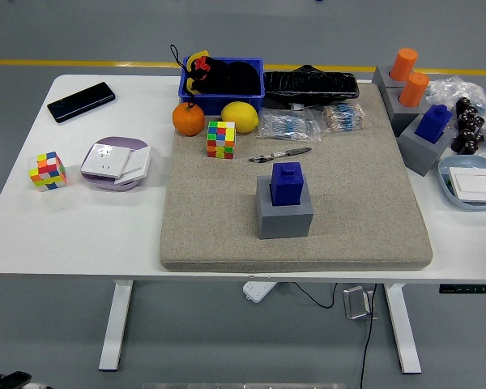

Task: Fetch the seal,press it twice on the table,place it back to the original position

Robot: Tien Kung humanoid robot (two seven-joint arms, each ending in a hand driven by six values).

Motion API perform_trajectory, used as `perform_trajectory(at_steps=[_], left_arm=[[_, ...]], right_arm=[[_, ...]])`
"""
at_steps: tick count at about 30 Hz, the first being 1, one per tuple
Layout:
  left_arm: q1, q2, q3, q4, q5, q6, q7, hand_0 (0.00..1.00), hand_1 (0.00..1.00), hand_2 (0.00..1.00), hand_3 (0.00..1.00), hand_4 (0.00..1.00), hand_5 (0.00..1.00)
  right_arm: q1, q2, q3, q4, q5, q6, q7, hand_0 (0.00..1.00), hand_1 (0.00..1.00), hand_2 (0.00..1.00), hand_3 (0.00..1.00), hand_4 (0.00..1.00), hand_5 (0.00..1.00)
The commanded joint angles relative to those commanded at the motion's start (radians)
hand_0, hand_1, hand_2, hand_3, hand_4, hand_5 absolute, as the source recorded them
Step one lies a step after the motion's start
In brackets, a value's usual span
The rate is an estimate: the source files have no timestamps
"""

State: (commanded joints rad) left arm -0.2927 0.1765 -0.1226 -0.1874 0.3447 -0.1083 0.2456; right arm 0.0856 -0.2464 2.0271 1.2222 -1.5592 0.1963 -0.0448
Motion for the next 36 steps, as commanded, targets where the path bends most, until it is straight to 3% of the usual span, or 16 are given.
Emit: perform_trajectory(at_steps=[23, 36], left_arm=[[0.0, 0.003, 0.008, 0.002, -0.015, 0.0, -0.005, 0.719, 0.69, 0.678, 0.747, 0.672, 0.265], [0.001, 0.005, -0.017, -0.001, 0.027, -0.004, 0.005, 0.719, 0.69, 0.678, 0.747, 0.672, 0.266]], right_arm=[[-0.005, -0.004, -0.02, -0.002, 0.001, 0.002, -0.003, 0.85, 0.783, 0.767, 0.742, 0.89, 0.344], [-0.006, -0.005, -0.027, -0.004, 0.0, 0.005, -0.005, 0.85, 0.784, 0.768, 0.742, 0.89, 0.345]])
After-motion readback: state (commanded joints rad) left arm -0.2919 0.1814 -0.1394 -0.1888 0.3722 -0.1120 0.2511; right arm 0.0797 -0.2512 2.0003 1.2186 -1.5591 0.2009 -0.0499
